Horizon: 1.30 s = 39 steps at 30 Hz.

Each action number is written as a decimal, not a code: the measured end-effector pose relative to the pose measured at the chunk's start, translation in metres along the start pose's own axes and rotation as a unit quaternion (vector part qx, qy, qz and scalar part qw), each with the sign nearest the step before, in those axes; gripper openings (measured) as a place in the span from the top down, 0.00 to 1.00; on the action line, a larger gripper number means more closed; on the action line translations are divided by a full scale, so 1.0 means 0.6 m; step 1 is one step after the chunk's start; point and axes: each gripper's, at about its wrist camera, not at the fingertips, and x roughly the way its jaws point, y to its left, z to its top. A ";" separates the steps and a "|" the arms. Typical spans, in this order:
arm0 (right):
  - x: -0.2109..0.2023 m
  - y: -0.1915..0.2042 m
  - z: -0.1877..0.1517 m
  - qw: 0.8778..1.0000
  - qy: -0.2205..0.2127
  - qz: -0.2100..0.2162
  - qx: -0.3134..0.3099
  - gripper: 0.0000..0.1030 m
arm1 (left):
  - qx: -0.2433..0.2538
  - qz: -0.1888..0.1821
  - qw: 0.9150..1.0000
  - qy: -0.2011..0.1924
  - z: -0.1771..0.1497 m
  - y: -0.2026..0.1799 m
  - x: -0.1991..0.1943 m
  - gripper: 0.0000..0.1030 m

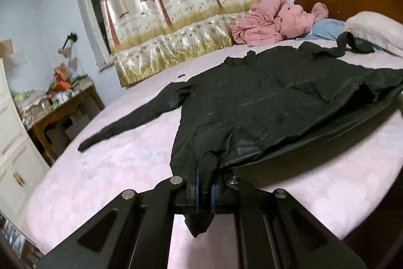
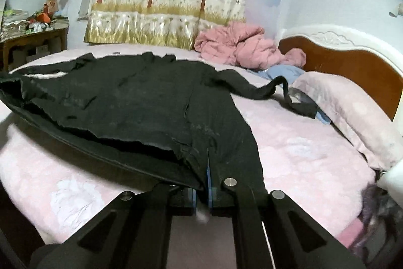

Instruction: Fold large clothes

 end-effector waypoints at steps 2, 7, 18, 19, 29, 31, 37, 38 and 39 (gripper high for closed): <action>-0.016 -0.004 0.001 1.000 -0.003 0.012 0.007 0.94 | -0.009 0.023 0.999 0.021 0.000 0.000 0.004 0.93; -0.020 0.002 0.018 1.000 -0.011 0.015 -0.002 0.94 | -0.030 0.019 0.999 0.030 0.022 0.005 0.028 0.93; 0.204 -0.037 0.149 0.990 0.080 0.107 0.035 0.94 | -0.057 -0.046 0.987 0.143 0.126 0.026 0.248 0.87; 0.227 -0.032 0.152 0.990 0.096 0.101 0.030 0.94 | -0.053 -0.037 0.986 0.156 0.121 0.025 0.270 0.85; 0.300 -0.067 0.162 0.989 0.122 0.062 0.051 0.16 | -0.043 -0.026 0.990 0.130 0.098 0.025 0.306 0.55; 0.277 -0.096 0.162 0.990 0.098 0.051 0.086 0.16 | -0.039 -0.031 0.993 0.105 0.100 0.032 0.274 0.39; 0.240 -0.155 0.155 0.984 0.084 0.060 0.143 0.16 | -0.074 0.000 0.994 0.083 0.101 0.065 0.244 0.12; 0.238 -0.157 0.153 0.983 0.085 0.066 0.148 0.16 | -0.087 -0.002 0.992 0.090 0.098 0.073 0.249 0.12; 0.238 -0.160 0.148 0.982 0.086 0.071 0.153 0.16 | -0.100 -0.008 0.990 0.100 0.093 0.080 0.257 0.11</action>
